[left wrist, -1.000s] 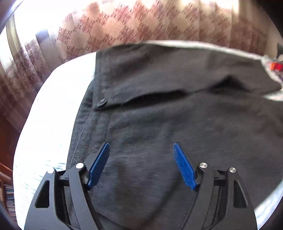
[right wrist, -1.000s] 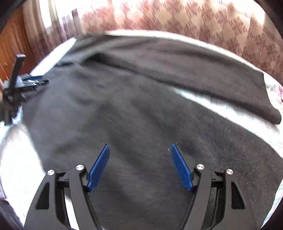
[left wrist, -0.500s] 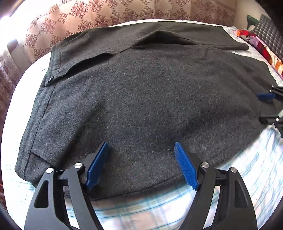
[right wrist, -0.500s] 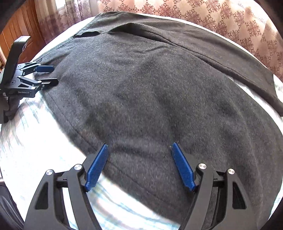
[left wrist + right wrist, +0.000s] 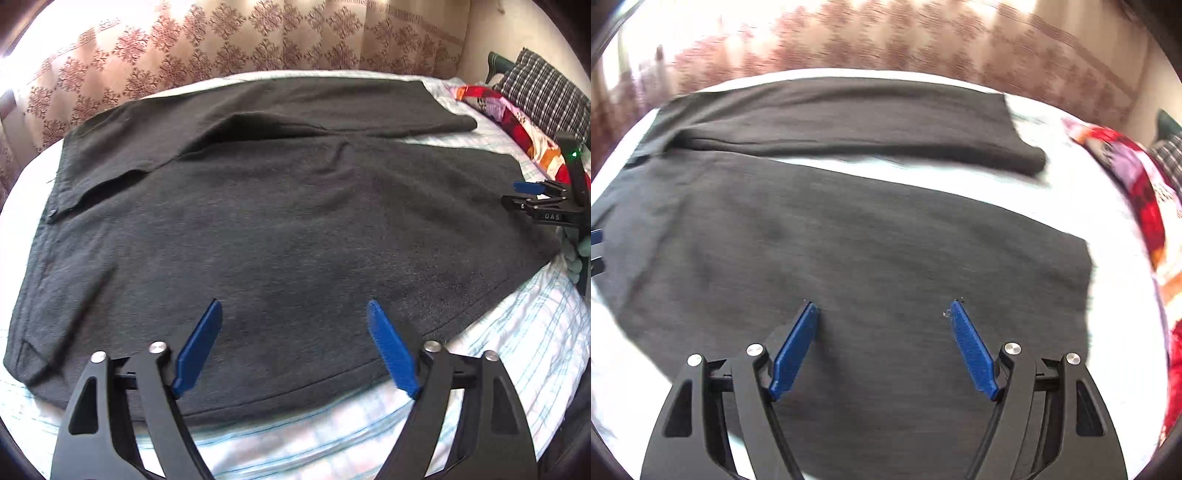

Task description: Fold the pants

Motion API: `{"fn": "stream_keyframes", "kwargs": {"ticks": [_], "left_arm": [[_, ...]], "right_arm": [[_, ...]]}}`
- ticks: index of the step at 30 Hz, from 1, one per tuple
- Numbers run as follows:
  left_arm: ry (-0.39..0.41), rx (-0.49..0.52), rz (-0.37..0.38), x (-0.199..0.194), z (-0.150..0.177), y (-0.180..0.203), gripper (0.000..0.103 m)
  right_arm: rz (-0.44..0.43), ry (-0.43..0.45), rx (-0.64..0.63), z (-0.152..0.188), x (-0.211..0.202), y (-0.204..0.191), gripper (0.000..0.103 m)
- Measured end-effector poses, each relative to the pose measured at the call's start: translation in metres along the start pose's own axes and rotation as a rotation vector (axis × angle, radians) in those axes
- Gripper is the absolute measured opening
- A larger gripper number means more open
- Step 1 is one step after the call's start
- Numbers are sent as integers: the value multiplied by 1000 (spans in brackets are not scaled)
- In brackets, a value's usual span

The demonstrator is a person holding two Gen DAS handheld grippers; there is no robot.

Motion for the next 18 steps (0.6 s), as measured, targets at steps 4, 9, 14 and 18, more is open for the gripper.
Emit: {"fn": "stream_keyframes", "kwargs": {"ticks": [4,9,14,18], "left_arm": [[-65,56,-28,17,18,16,89],[-93,66,-12,8,17,19,89],[-67,44,-3,5,1,23,89],[-85,30,-17,18,1,22,90]], "right_arm": [[-5,-41,58,17,10,35,90],[-75,-26,153,7,1,49,89],[74,33,255,-20,-2,102,89],[182,-16,302,-22,26,137,87]]}}
Point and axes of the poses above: each gripper's, at about its wrist camera, not at the fingertips, and x roughly the way its jaws point, y to its right, z to its underside, the point moved 8 cm from there along x, roughly the way its jaws point, and after that the axes turned 5 degrees about x, right-handed, at the moved point
